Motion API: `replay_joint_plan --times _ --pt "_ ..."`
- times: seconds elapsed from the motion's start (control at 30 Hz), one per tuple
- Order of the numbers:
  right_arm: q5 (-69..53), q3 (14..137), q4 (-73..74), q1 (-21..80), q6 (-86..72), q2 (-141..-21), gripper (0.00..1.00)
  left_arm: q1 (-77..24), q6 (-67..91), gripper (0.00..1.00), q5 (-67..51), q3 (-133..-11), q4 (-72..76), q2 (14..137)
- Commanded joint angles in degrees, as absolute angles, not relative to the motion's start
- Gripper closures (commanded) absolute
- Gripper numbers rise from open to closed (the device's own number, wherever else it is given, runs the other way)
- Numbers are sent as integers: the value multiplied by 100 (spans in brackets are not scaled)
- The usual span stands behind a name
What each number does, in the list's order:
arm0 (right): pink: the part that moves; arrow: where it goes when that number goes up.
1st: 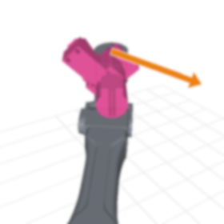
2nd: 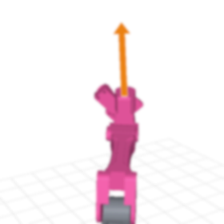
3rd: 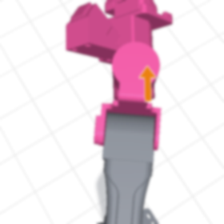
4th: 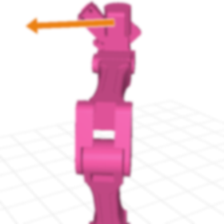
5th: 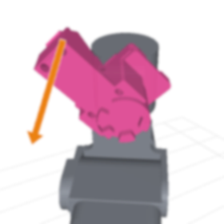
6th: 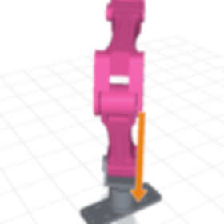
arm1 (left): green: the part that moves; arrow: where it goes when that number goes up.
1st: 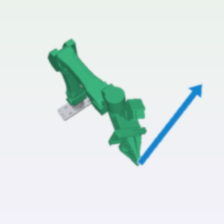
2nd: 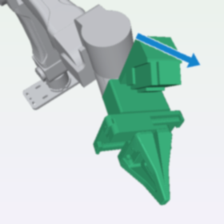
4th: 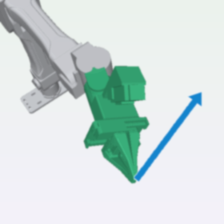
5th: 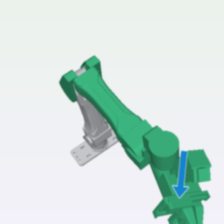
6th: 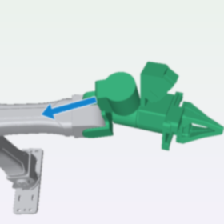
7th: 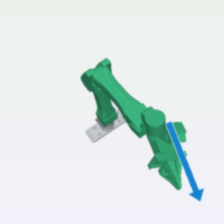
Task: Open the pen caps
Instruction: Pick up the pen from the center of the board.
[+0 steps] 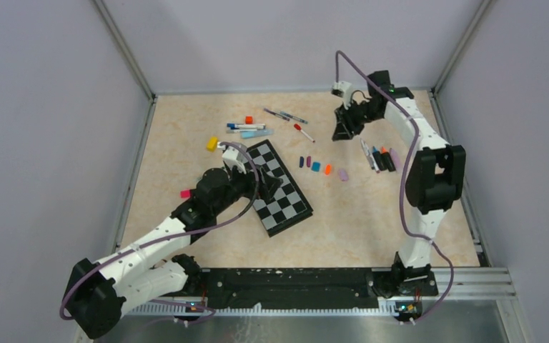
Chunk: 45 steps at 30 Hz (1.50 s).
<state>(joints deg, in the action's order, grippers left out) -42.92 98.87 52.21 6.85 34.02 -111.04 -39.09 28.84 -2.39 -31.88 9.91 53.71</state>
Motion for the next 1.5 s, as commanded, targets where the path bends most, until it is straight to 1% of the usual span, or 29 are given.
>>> replay_joint_plan --times 0.0,0.13,0.27,0.43,0.67,0.93,1.07,1.23,1.47 --pt "-3309 10586 4622 1157 3168 -11552 61 -3887 2988 1 164 -3117 1047 5291" --pt "-2765 11090 4344 1488 2784 -12085 59 -3877 2973 1 382 -3128 1031 5317" --pt "-2127 11799 4387 1820 2340 -12775 58 -3877 2921 1 580 -3138 1012 5335" --pt "-1974 12416 4363 2019 2160 -13410 58 -3875 2837 1 813 -3118 969 5360" --pt "-1769 12748 4166 2180 2024 -13851 58 -3841 2745 1 973 -3104 956 5396" --pt "-1418 13079 4113 2336 2012 -14253 62 -3799 2707 1 984 -3063 1001 5440" --pt "-1397 13161 4136 2360 2034 -14334 70 -3782 2700 1 965 -3035 1019 5427" --pt "-1312 13141 4194 2382 2066 -14391 76 -3755 2689 1 952 -2989 1009 5365" --pt "-1031 13140 4476 2382 2186 -14490 94 -3739 2729 1 913 -2961 964 5227"
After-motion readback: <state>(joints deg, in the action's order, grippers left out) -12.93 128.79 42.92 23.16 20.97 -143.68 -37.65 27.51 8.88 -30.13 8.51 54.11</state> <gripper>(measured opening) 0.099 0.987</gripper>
